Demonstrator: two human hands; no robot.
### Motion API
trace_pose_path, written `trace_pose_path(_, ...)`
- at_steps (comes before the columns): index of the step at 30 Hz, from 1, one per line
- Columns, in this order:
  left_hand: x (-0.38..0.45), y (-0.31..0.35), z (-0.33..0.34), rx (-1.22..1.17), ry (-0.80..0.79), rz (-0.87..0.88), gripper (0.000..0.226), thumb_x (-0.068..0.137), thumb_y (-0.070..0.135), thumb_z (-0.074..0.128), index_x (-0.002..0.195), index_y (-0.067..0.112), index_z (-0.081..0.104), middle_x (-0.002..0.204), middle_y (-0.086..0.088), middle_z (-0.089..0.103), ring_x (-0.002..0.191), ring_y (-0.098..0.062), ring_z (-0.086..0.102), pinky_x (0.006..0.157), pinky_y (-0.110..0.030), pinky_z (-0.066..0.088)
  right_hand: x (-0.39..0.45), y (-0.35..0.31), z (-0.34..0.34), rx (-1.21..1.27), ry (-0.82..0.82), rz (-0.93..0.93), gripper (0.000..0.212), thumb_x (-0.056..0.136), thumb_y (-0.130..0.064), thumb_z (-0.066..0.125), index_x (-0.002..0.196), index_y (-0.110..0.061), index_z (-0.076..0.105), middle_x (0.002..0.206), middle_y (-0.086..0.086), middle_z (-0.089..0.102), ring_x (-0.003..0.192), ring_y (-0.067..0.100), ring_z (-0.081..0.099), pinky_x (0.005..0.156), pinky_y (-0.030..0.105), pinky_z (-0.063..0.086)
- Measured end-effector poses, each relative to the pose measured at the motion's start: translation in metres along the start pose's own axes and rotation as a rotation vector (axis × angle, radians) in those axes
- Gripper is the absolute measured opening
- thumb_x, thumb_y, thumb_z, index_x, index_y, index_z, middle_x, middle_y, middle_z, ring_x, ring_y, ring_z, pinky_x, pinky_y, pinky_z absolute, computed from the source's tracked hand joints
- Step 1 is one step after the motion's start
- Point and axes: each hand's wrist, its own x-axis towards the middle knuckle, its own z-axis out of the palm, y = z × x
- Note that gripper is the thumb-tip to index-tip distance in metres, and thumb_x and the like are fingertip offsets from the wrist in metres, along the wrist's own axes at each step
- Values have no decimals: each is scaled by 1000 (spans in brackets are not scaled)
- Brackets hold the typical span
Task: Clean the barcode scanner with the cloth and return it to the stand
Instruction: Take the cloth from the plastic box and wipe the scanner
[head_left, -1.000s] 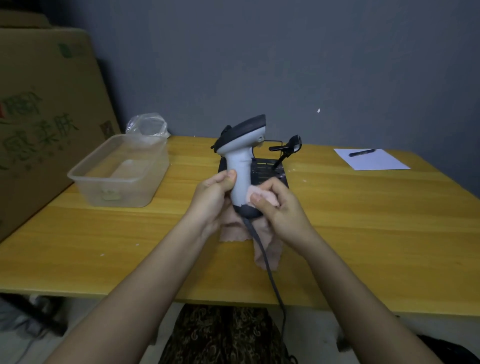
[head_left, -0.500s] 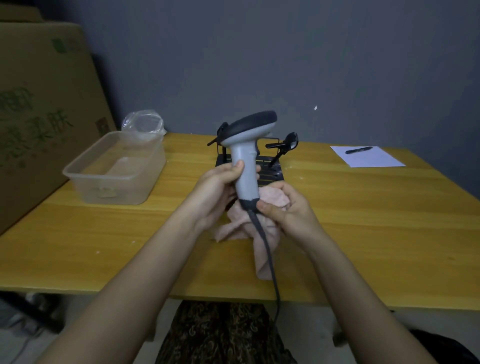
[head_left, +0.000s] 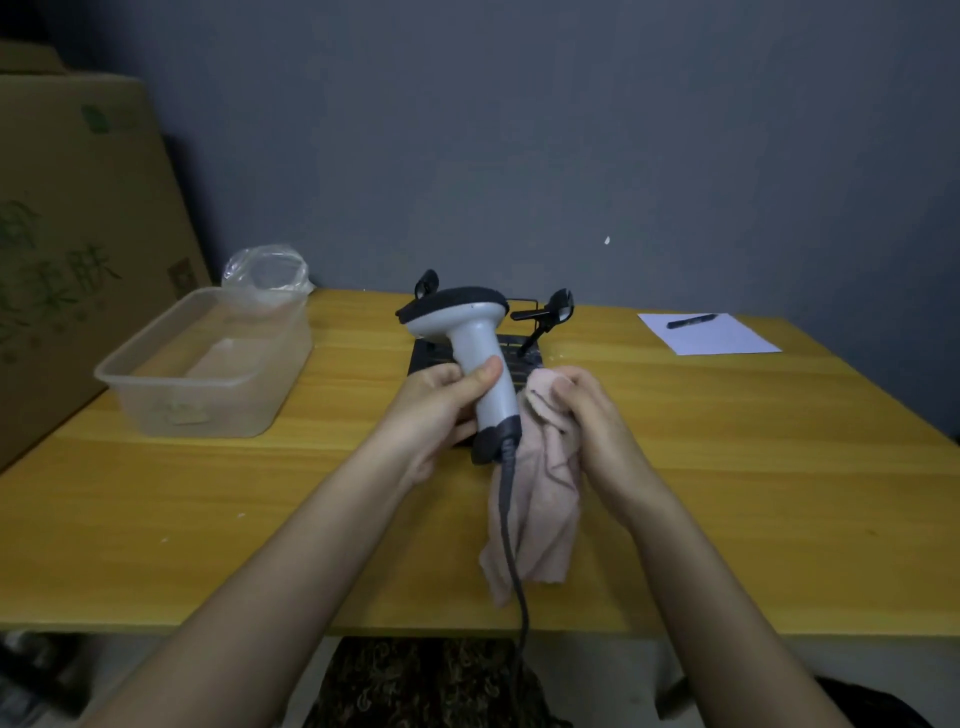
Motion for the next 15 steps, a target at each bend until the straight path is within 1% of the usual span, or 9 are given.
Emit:
trace_pose_path(2, -3, -3, 7, 56, 37, 31, 26, 85, 27, 64, 102, 7, 62, 86, -2, 69, 73, -10, 68, 56, -19, 54, 2, -9, 7, -97, 102, -117, 17, 87, -24, 40, 102, -28, 48, 115, 3, 50, 108, 11, 50, 93, 27, 42)
trace_pose_path(3, -3, -4, 11, 78, 49, 46, 31, 85, 26, 64, 108, 6, 61, 86, -2, 69, 73, -11, 68, 56, -20, 54, 2, -13, 10, -169, 140, -197, 16, 91, -19, 40, 104, -26, 44, 118, 4, 45, 108, 3, 47, 93, 19, 40)
trace_pose_path(5, -5, -5, 16, 103, 41, 65, 35, 85, 26, 64, 114, 6, 61, 87, -2, 71, 74, -13, 70, 59, -23, 55, 2, -18, 14, -315, 179, -329, 15, 95, -13, 45, 106, -24, 42, 115, 2, 40, 97, -15, 43, 82, 2, 34)
trace_pose_path(6, -6, -5, 16, 103, 14, 71, 34, 86, 25, 62, 116, 9, 61, 92, -3, 73, 78, -13, 71, 63, -24, 57, 2, -18, 16, -371, 189, -376, 16, 95, -11, 48, 105, -24, 44, 112, 1, 39, 94, -17, 43, 78, -2, 32)
trace_pose_path(8, -8, -5, 15, 97, -58, 61, 32, 90, 23, 57, 121, 14, 60, 106, -5, 72, 93, -16, 70, 78, -28, 57, 3, -16, 17, -430, 225, -436, 16, 94, -11, 52, 102, -24, 49, 108, -1, 43, 91, -18, 45, 75, -2, 32)
trace_pose_path(10, -10, -7, 12, 80, -109, 32, 33, 93, 16, 53, 126, 15, 56, 116, -6, 69, 105, -19, 66, 85, -30, 55, 5, -12, 16, -447, 272, -449, 13, 92, -11, 55, 103, -19, 55, 106, 0, 46, 88, -15, 47, 72, -1, 33)
trace_pose_path(13, -10, -10, 10, 59, -97, 36, 35, 92, 8, 52, 126, 12, 56, 118, -7, 68, 104, -18, 66, 78, -25, 57, 4, -9, 16, -496, 272, -453, 16, 91, -13, 58, 107, -15, 61, 105, -1, 48, 88, -8, 50, 72, 1, 35)
trace_pose_path(14, -10, -10, 10, 68, -69, 51, 35, 91, 7, 54, 125, 10, 57, 115, -8, 69, 99, -17, 68, 73, -23, 57, 3, -9, 17, -545, 247, -476, 17, 90, -14, 59, 106, -15, 63, 104, -1, 49, 88, -3, 51, 72, 4, 37)
trace_pose_path(15, -9, -10, 11, 84, -39, 70, 34, 90, 6, 55, 124, 8, 58, 110, -8, 70, 92, -16, 68, 68, -21, 57, 3, -10, 17, -615, 222, -513, 17, 89, -15, 60, 105, -15, 64, 103, 0, 50, 88, 4, 53, 72, 11, 42)
